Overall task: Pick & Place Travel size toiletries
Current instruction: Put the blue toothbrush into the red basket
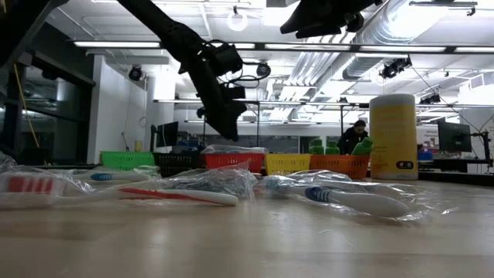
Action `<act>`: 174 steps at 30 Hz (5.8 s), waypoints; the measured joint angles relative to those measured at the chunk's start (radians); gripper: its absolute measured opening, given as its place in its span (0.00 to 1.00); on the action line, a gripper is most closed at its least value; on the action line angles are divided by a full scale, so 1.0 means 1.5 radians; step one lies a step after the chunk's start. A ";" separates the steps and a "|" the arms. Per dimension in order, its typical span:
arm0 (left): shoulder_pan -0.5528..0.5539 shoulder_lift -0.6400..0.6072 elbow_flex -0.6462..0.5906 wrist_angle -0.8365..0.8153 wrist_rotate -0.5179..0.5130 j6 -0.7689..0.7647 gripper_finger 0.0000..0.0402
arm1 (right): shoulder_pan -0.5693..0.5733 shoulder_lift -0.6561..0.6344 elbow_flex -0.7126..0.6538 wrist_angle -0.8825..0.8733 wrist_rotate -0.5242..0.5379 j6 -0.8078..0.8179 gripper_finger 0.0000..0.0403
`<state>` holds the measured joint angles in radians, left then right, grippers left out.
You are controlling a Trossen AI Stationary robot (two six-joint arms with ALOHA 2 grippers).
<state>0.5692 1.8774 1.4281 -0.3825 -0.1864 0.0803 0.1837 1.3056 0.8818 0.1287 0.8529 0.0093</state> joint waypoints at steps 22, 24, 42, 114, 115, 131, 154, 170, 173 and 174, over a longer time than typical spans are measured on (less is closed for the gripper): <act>0.064 0.040 0.000 0.059 0.209 0.007 0.02 | -0.002 0.000 0.000 -0.037 -0.015 0.017 0.70; 0.070 0.040 -0.001 0.064 0.240 0.007 0.03 | -0.002 0.000 0.000 -0.037 -0.015 0.017 0.70; 0.071 0.051 0.000 0.072 0.246 0.059 0.00 | -0.023 0.000 0.000 -0.040 -0.017 0.017 0.70; 0.074 0.097 0.209 -0.260 0.148 0.076 0.01 | -0.028 0.006 0.000 -0.054 -0.035 0.029 0.70; 0.074 0.097 0.217 -0.288 0.175 0.088 0.02 | -0.028 0.006 0.000 -0.056 -0.035 0.029 0.70; 0.074 0.097 0.166 -0.312 0.116 0.156 0.51 | -0.028 0.006 0.000 -0.113 -0.035 0.049 0.70; 0.073 0.106 0.157 -0.284 0.093 0.159 0.33 | -0.028 0.006 0.000 -0.123 -0.035 0.052 0.70; 0.070 0.124 0.153 -0.286 0.096 0.153 0.06 | -0.028 0.006 0.000 -0.128 -0.035 0.066 0.70; 0.070 0.118 0.153 -0.286 0.095 0.152 0.07 | -0.028 0.006 0.000 -0.130 -0.035 0.067 0.70; 0.070 0.116 0.157 -0.287 0.093 0.150 0.07 | -0.028 0.006 0.000 -0.130 -0.035 0.067 0.70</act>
<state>0.6739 2.0521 1.6632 -0.8134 -0.0469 0.3046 0.1420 1.3148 0.8814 -0.0657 0.8005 0.1093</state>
